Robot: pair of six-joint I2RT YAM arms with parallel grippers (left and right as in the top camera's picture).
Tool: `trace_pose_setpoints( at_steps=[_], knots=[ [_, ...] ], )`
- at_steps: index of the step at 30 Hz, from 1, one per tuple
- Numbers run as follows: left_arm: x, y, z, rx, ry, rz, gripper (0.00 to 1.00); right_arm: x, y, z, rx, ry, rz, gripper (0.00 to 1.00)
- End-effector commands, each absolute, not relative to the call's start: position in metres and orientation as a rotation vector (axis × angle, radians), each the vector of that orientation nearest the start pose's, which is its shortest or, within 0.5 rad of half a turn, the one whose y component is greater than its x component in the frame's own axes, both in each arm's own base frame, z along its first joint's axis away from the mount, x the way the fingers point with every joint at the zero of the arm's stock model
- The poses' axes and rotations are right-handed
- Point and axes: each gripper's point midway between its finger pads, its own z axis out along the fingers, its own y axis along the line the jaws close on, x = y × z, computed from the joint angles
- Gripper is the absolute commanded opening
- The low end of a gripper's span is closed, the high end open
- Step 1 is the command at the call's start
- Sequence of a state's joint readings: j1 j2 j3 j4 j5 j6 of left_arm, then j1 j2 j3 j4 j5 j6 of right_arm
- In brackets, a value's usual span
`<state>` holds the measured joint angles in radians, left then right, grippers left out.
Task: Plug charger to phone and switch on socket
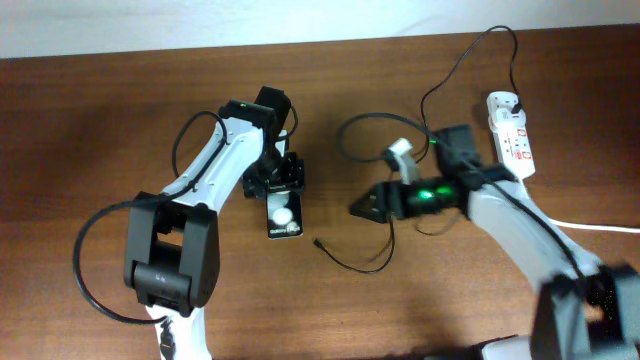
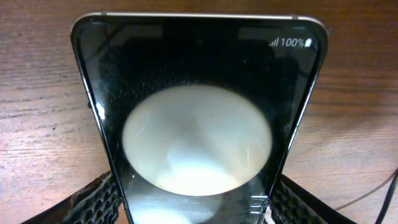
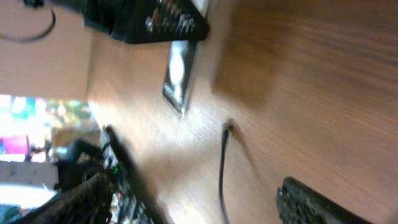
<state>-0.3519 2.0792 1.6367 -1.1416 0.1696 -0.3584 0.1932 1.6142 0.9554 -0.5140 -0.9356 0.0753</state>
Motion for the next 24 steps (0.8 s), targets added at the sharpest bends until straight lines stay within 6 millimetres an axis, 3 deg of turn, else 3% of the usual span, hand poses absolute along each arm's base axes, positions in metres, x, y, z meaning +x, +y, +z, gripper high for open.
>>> trace_pose_setpoints(
  at_steps=[1,5,7,9,13,17,22,24],
  knots=[
    [0.363,-0.168,0.075,0.015,3.158,-0.312,0.62,0.29,0.252,0.078,-0.459,2.582,1.522,0.91],
    [0.358,-0.177,0.082,0.07,3.169,-0.407,0.62,0.307,0.301,0.043,-0.395,2.547,1.617,0.91],
    [0.358,-0.177,0.082,0.07,3.169,-0.407,0.63,0.317,0.305,0.045,-0.381,2.501,1.625,0.9],
    [0.358,-0.177,0.082,0.071,3.17,-0.409,0.63,0.326,0.309,0.054,-0.393,2.437,1.628,0.83],
    [0.357,-0.179,0.082,0.1,3.17,-0.423,0.64,0.33,0.311,0.058,-0.409,2.4,1.627,0.77],
    [0.358,-0.179,0.082,0.1,3.166,-0.425,0.64,0.33,0.311,0.058,-0.41,2.401,1.628,0.53],
    [0.358,-0.179,0.082,0.1,3.166,-0.425,0.64,0.323,0.322,0.056,-0.421,2.417,1.609,0.35],
    [0.358,-0.179,0.082,0.1,3.166,-0.425,0.64,0.323,0.326,0.053,-0.407,2.431,1.578,0.19]
  ],
)
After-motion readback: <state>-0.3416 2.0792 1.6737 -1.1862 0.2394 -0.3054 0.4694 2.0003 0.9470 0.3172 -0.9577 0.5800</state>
